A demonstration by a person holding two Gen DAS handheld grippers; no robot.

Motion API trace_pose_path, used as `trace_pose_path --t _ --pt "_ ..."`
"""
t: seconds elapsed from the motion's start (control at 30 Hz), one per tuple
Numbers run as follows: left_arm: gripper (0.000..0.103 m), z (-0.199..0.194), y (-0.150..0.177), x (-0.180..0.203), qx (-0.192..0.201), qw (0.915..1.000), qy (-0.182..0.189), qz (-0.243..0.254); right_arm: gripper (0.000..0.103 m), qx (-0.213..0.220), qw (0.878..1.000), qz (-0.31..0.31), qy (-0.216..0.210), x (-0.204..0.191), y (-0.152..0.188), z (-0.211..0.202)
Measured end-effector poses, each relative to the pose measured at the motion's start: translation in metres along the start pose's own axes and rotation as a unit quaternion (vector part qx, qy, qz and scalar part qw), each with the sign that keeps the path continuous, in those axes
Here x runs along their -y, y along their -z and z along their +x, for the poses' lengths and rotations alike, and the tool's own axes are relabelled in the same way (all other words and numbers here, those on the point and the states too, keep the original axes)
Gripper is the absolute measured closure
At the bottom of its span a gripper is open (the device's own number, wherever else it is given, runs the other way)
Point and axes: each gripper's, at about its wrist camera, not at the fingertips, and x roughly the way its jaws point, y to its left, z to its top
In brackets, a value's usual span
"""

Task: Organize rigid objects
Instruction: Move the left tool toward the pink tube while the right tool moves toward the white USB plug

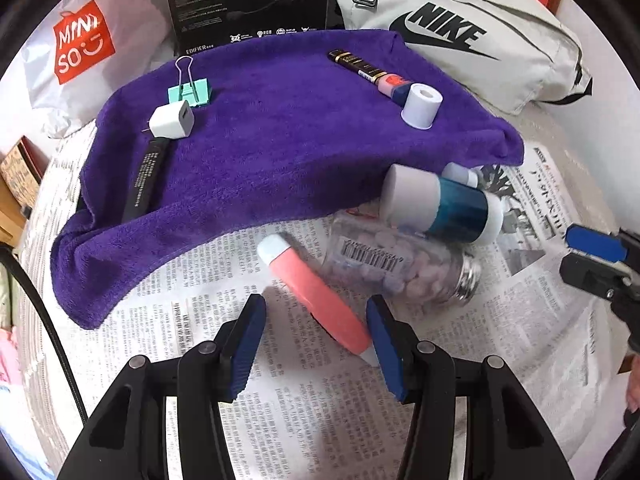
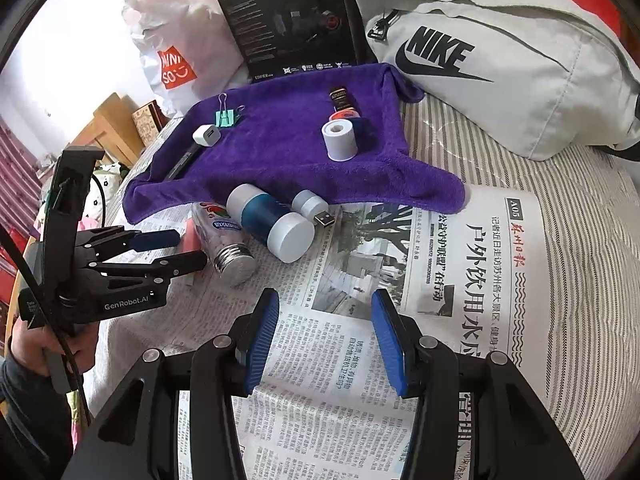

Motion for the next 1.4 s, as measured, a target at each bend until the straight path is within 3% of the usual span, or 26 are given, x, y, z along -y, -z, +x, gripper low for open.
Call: trace_pose_path --t 0.33,0.63,0.8,1.0,1.2,1.4 --pt "0.052 -0.005 0.006 -0.032 0.001 0.9995 -0.019 -0.024 0.055 -0.009 1.0 -0.003 -0.001 -0.003 0.001 0.007" --pt "0.054 0.003 -0.008 -0.029 0.012 0.9997 -0.017 -0.009 0.055 -0.012 1.0 -0.004 0.003 -0.001 -0.004 0.016" --pt "0.067 0.005 -0.013 -0.023 0.035 0.9993 -0.014 0.005 0.055 -0.001 1.0 -0.02 0.014 -0.001 -0.013 0.025" --pt "0.067 0.002 0.001 -0.024 0.079 0.9968 -0.011 0.005 0.055 0.0 0.999 -0.034 0.026 0.004 -0.006 0.047" --pt "0.067 -0.001 0.015 -0.024 0.124 0.9922 -0.016 0.002 0.05 0.046 0.996 -0.065 0.039 -0.002 0.006 0.048" --pt "0.067 -0.002 0.02 -0.023 0.127 0.9918 -0.014 0.0 0.046 0.061 0.991 -0.096 0.063 -0.011 0.012 0.051"
